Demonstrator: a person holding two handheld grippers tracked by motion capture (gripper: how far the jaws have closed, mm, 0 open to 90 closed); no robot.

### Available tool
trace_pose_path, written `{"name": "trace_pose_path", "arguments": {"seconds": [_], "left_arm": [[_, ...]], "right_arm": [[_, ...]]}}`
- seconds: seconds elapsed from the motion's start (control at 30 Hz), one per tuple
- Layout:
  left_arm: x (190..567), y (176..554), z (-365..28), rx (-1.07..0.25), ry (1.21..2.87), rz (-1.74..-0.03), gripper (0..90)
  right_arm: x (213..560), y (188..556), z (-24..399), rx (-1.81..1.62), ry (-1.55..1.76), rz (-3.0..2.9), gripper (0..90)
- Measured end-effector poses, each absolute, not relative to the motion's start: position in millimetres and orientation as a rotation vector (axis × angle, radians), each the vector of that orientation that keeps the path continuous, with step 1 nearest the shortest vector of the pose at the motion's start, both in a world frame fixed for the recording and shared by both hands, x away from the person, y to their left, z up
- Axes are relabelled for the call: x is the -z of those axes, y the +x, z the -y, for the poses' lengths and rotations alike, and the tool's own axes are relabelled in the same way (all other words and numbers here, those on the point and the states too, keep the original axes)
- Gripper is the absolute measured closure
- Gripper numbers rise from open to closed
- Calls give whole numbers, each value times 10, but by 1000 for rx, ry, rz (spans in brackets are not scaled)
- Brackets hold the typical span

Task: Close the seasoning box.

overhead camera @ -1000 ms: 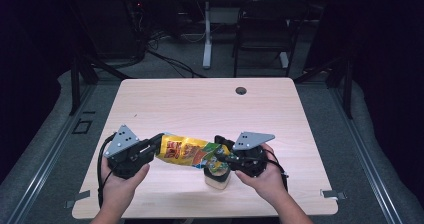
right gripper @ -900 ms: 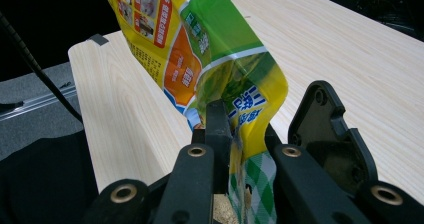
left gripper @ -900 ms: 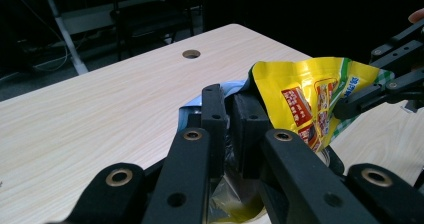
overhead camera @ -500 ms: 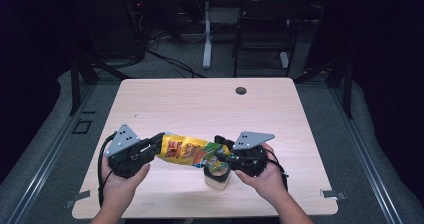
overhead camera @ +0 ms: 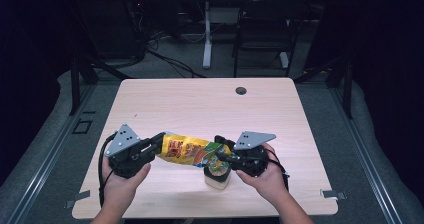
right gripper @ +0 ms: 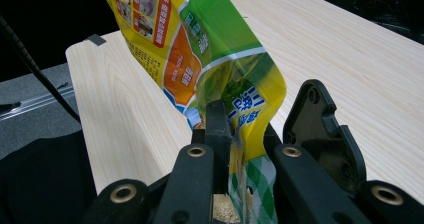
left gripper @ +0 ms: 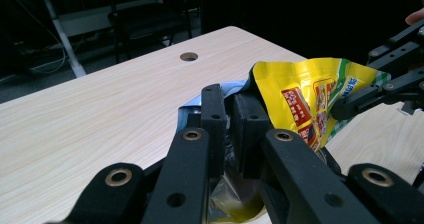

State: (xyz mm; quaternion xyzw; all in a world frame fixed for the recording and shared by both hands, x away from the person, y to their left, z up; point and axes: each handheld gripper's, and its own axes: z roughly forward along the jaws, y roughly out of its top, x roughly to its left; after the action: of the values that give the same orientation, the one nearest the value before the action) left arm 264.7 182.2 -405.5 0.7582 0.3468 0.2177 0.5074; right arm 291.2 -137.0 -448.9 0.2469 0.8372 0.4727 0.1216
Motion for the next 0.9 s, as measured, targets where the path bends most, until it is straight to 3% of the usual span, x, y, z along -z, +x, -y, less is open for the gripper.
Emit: {"name": "trace_pose_path", "arguments": {"seconds": [0.9], "left_arm": [[4038,2643,-1816,-524,1830,-833,852]], "right_arm": [[4492,2896,1377,-1389,721,-2443,836]]}}
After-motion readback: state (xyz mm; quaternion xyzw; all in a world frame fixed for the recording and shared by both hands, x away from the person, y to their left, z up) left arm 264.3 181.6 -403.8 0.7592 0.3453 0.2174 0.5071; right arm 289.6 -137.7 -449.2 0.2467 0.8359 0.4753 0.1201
